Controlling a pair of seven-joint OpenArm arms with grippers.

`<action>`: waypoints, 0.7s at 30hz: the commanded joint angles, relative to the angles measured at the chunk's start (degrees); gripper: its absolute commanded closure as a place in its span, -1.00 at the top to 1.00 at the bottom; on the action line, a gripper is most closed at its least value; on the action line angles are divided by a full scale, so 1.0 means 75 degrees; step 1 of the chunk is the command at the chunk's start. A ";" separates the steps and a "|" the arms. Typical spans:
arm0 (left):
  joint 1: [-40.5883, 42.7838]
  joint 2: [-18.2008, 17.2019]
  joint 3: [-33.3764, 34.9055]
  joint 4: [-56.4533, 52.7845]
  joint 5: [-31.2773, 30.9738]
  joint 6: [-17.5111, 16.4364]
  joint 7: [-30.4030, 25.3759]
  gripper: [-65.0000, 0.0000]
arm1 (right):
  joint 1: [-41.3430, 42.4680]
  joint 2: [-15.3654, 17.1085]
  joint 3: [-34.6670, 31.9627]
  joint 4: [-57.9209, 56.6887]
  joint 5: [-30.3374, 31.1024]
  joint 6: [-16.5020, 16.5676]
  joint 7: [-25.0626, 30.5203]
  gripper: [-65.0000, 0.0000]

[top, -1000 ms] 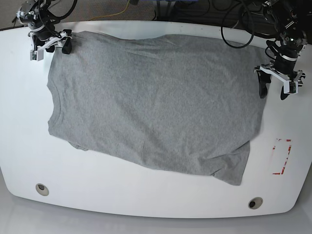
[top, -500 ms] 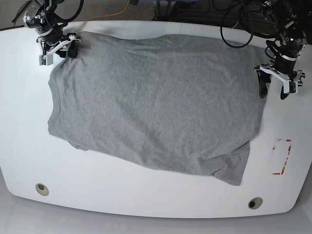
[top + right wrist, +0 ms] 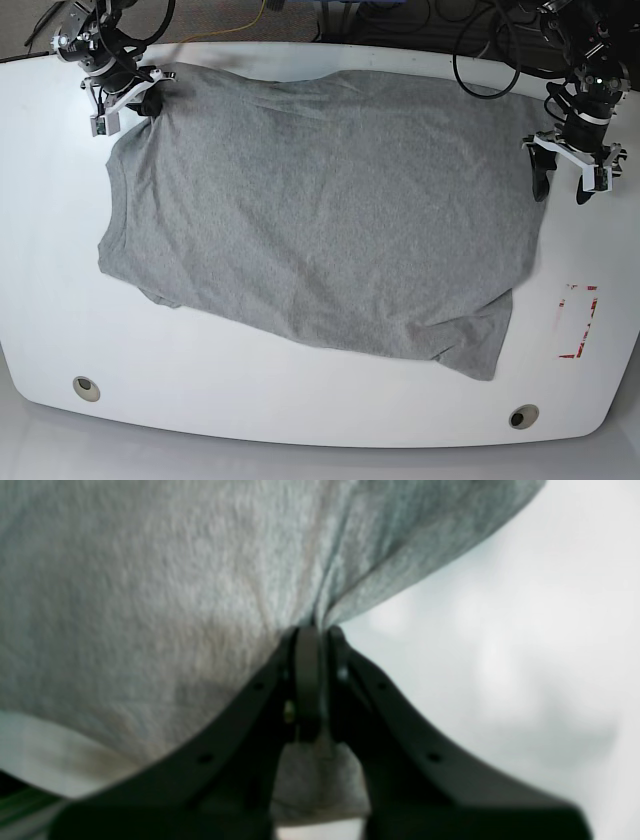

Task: Layout the t-shirt on the table in an organized manner, then fold the t-shirt properly
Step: 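Hold the shirt corner with the right gripper while the left hovers, then drag the held shirt corner with the right gripper toward the hem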

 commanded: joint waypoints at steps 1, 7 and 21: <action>0.0017 -0.0089 -0.0017 0.0101 -0.0118 -0.0010 -0.0202 0.35 | -0.0135 0.0088 0.0052 0.0577 0.0097 -0.0032 0.0069 -1.00; 0.0041 -0.0089 -0.0017 0.0101 -0.0118 -0.0010 -0.0202 0.35 | 0.0217 0.0064 0.0040 0.1186 0.0097 -0.0032 -0.0517 -1.00; 0.0041 -0.0089 0.0018 0.0101 0.0363 -0.0010 -0.0202 0.35 | 0.2174 0.0041 -0.0148 0.0577 0.0050 -0.0044 -0.1138 -1.00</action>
